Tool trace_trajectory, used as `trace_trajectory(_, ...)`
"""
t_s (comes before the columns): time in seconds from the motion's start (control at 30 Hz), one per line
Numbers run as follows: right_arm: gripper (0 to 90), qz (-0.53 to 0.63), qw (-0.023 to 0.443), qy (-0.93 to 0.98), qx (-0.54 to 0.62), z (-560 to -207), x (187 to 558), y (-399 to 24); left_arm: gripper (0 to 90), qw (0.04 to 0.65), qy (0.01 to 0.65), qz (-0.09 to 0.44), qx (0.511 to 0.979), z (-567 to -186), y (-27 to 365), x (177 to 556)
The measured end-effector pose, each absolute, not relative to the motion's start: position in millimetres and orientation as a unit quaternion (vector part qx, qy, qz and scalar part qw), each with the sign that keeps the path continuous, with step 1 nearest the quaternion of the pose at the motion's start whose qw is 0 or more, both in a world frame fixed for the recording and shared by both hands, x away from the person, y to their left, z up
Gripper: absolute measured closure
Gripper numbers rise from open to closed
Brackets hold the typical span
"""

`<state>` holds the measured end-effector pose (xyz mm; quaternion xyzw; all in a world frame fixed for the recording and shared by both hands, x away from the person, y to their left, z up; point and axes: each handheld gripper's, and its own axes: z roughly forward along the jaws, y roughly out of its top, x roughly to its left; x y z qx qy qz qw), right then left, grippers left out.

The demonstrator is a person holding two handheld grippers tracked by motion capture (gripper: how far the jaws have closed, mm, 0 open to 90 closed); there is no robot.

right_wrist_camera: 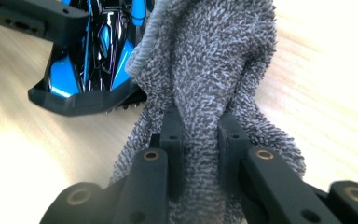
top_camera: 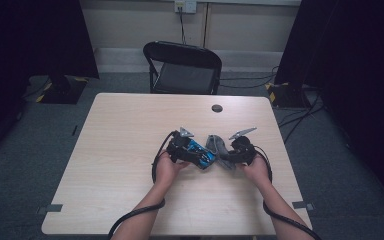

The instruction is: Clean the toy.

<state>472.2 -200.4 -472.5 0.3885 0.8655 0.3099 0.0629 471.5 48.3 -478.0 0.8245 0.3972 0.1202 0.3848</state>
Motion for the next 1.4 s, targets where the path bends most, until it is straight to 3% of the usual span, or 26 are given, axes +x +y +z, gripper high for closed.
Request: trace_trajectory(1.4,75.8,0.317,0.065,0.859,0.398,-447,440,-250,20.2,0.368,0.414,0.101,0.827,-473,47,475)
